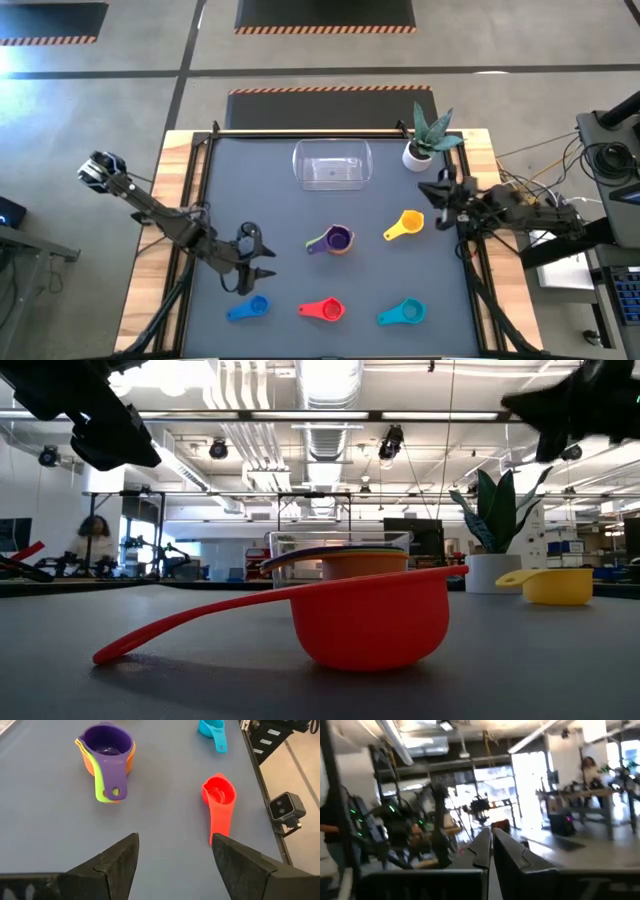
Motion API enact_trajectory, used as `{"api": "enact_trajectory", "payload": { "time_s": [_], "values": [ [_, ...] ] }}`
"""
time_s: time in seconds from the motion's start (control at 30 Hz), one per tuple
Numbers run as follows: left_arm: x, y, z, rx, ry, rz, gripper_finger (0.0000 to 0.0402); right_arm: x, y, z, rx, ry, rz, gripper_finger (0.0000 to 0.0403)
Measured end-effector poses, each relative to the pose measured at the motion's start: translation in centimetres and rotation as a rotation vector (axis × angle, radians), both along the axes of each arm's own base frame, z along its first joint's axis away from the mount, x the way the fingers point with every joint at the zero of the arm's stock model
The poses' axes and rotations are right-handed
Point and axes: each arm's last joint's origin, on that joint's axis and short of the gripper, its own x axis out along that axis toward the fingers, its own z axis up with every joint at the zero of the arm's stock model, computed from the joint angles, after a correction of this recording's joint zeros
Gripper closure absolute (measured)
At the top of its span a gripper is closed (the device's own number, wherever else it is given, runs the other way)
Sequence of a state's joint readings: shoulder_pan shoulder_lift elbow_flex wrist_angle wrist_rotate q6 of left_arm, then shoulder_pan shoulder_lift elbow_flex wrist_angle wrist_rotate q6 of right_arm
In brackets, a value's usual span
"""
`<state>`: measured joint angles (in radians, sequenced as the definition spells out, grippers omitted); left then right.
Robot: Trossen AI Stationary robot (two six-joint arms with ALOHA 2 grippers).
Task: Nest measuring cups in basket
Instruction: Stack the yellow measuring cup on top of the violet measuring cup
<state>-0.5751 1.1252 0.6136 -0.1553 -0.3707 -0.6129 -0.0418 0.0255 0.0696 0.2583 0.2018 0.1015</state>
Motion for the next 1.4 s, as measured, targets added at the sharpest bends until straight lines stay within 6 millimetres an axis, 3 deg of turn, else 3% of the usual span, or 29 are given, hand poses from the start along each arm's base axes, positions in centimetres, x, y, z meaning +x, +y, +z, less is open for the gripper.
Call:
{"api": "enact_trajectory", "payload": {
  "time_s": [0.07,0.17,0.33,0.47,0.7,0.9,1.07,1.4],
  "values": [
    [0.2,-0.1,0.1,0.010,0.000,0.001,0.0168,-0.4,0.0,1.9,-0.001,0.019,-0.002,0.0385],
    [0.5,-0.3,0.1,0.019,0.002,-0.001,0.0168,-0.3,-0.1,3.9,0.021,0.178,-0.030,0.0363],
    [0.8,-0.5,-0.2,0.028,0.015,-0.002,0.0168,1.9,-0.1,5.4,0.143,0.502,-0.011,0.0308],
    [0.8,-0.5,-0.5,0.038,0.025,0.003,0.0168,5.3,-0.1,3.2,0.221,0.853,-0.029,0.0267],
    [0.8,-0.5,-0.5,0.037,0.028,0.004,0.0168,7.6,0.1,-0.9,0.335,1.257,-0.029,0.0237],
    [0.7,-0.4,-0.7,0.045,0.032,0.001,0.0168,8.4,0.2,-2.8,0.358,1.404,-0.033,0.0236],
    [0.8,-0.4,-0.7,0.046,0.033,0.000,0.0168,8.5,0.3,-3.2,0.371,1.448,-0.005,0.0236],
    [0.8,-0.4,-0.7,0.046,0.033,0.000,0.0168,8.5,1.7,-1.2,0.323,1.448,0.100,0.0236]
  ]
}}
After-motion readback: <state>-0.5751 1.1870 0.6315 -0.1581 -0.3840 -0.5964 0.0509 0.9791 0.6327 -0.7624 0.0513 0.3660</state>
